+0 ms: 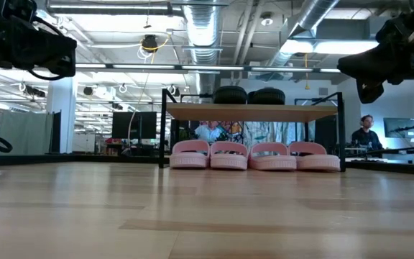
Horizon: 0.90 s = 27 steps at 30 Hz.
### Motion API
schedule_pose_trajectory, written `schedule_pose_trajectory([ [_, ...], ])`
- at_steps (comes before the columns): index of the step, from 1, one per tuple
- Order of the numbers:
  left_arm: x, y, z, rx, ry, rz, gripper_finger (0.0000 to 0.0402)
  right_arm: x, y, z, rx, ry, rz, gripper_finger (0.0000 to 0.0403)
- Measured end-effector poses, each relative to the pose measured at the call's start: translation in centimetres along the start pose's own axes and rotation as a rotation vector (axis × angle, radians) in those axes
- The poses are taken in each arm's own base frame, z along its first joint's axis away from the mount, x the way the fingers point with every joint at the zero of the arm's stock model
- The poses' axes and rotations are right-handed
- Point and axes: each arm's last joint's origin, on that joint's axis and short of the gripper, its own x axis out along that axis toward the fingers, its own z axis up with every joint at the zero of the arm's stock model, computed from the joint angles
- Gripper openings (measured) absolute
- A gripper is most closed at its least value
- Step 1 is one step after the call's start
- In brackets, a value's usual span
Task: Pick and place slides into the shelf
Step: Return to Home Position
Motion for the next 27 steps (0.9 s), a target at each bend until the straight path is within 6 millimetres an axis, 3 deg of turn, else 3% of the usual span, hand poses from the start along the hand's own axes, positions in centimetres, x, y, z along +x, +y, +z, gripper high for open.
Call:
schedule_pose_trajectory([
  [9, 0.0, -0.01, -0.11, -0.05, 0.012, 0.0, 0.0, -0.02, 0.45, -0.21, -0.051, 0.026, 0.085, 0.0048],
  [27, 0.0, 0.01, -0.15, -0.042, 0.017, 0.007, 0.0, -0.02, 0.37, -0.19, -0.023, 0.026, 0.077, 0.0048],
])
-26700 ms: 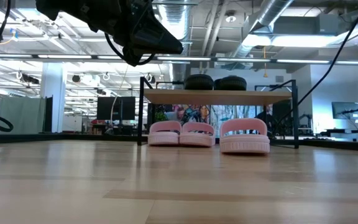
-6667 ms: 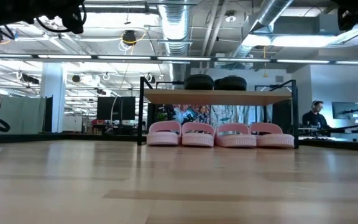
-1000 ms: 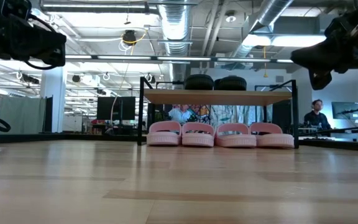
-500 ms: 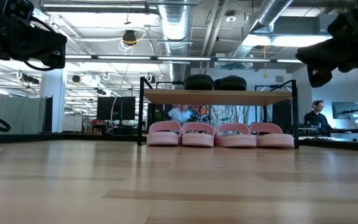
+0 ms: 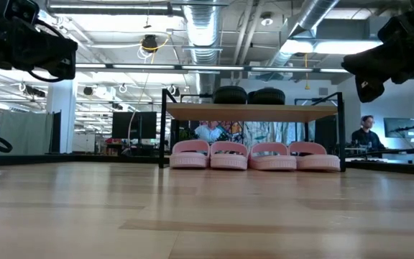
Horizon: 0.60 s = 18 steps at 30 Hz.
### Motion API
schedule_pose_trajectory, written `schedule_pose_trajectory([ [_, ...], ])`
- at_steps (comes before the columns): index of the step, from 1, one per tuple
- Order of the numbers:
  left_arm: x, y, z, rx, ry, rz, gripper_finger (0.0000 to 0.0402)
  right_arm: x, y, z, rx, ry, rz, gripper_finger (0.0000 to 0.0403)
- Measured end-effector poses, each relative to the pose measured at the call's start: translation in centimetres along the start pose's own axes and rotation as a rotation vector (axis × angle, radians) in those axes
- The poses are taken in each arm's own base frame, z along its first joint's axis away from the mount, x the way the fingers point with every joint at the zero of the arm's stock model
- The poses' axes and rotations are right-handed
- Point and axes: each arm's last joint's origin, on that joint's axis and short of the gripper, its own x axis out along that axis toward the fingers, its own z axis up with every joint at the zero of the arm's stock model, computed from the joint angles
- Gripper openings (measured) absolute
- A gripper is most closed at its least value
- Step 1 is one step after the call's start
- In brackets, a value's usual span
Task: Pick and place slides into the shelf
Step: Return to Home Position
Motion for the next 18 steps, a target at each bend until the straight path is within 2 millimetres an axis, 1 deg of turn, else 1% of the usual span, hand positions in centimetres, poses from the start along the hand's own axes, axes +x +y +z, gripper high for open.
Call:
schedule_pose_trajectory([
  [18, 0.0, 0.01, -0.02, 0.0, 0.003, 0.002, 0.0, 0.0, 0.0, 0.0, 0.001, 0.0, 0.0, 0.0048],
])
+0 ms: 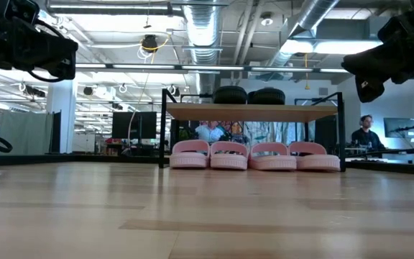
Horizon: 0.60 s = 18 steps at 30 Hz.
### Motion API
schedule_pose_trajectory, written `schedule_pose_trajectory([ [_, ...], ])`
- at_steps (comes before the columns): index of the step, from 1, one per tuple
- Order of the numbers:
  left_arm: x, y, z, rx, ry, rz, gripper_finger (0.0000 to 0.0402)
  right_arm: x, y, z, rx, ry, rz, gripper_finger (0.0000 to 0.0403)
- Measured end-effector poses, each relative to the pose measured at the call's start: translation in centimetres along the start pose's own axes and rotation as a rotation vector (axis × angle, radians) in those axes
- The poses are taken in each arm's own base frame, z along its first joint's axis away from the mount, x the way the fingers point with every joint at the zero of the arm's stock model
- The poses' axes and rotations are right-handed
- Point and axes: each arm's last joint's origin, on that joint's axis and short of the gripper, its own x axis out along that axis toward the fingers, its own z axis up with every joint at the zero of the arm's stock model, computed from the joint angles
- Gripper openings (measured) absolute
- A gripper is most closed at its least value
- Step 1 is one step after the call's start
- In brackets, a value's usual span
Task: Pick and place slides into the shelf
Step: Return to Home Position
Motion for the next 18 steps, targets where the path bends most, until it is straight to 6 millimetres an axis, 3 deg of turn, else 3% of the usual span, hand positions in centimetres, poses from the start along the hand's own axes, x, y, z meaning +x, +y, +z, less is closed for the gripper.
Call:
schedule_pose_trajectory([
  [18, 0.0, 0.0, -0.01, -0.007, 0.001, 0.0, 0.0, 0.0, 0.0, -0.01, 0.0, 0.0, 0.0, 0.0048],
])
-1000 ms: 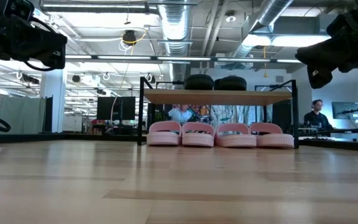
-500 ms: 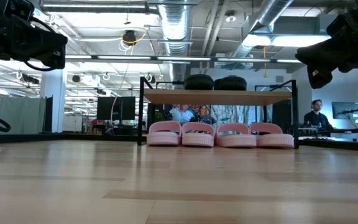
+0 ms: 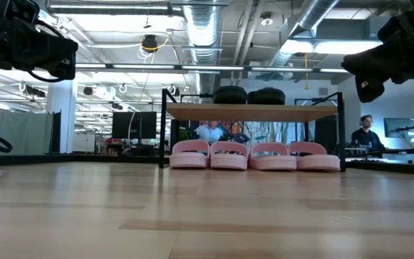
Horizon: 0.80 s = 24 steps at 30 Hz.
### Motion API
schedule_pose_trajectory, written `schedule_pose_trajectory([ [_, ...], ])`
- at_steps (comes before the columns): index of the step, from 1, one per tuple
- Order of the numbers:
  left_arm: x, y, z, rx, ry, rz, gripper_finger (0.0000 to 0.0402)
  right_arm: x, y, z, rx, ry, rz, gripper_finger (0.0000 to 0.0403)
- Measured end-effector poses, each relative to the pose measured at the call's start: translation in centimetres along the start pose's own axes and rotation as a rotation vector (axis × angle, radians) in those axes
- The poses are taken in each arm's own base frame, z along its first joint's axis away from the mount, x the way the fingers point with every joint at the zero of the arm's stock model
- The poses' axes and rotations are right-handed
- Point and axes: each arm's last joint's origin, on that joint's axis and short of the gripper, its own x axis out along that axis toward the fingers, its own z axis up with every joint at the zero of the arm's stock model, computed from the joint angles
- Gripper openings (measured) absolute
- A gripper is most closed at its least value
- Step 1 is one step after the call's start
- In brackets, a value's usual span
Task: Pick and place slides into the shelf
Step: Return to Home Position
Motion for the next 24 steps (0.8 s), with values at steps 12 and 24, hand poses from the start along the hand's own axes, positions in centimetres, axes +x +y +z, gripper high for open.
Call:
schedule_pose_trajectory([
  [12, 0.0, 0.0, 0.0, 0.0, 0.0, 0.0, 0.0, 0.0, 0.0, 0.0, 0.0, 0.0, 0.0, 0.0048],
  [24, 0.0, 0.0, 0.0, 0.01, 0.0, 0.0, 0.0, 0.0, 0.0, 0.0, 0.0, 0.0, 0.0, 0.0048],
])
